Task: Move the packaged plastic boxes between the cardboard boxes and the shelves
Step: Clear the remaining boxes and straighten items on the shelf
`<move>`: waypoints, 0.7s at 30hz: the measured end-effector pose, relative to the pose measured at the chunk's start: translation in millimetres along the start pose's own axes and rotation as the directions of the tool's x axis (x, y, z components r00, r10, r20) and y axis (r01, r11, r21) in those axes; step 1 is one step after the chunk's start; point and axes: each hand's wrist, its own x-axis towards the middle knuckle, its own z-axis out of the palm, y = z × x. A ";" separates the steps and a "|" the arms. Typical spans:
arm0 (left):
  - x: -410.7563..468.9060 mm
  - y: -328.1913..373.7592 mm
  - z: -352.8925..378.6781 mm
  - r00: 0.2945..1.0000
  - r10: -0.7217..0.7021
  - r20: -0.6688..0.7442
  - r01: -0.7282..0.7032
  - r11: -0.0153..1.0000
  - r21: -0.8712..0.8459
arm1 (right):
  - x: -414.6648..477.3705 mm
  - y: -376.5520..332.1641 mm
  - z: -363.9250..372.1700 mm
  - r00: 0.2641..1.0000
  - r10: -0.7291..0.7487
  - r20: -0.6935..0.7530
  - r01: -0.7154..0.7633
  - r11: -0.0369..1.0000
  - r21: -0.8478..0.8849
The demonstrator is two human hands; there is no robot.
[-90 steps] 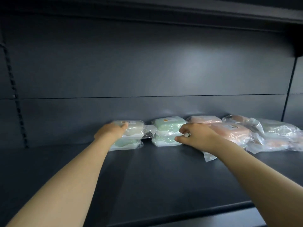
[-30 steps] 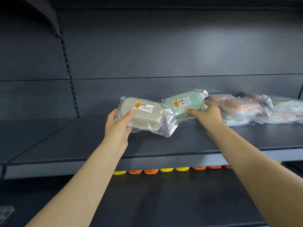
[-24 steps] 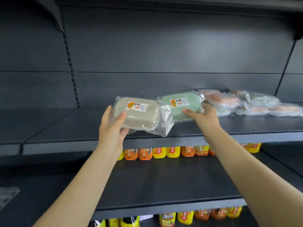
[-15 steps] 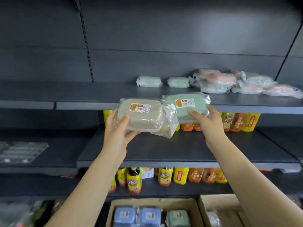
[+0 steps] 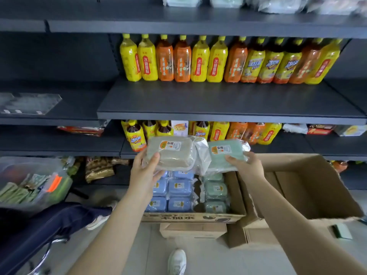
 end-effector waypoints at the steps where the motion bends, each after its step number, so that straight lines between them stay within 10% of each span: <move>1: 6.5 -12.5 -5.0 0.999 -0.031 -0.029 0.031 1.000 0.000 | 4.0 13.9 3.8 0.999 0.036 -0.005 -0.036 0.999 -0.031; 21: 189.5 -208.5 -16.7 0.848 -0.496 -0.184 0.516 0.853 0.076 | 161.4 241.1 84.8 0.843 0.531 -0.084 -0.494 0.703 -0.512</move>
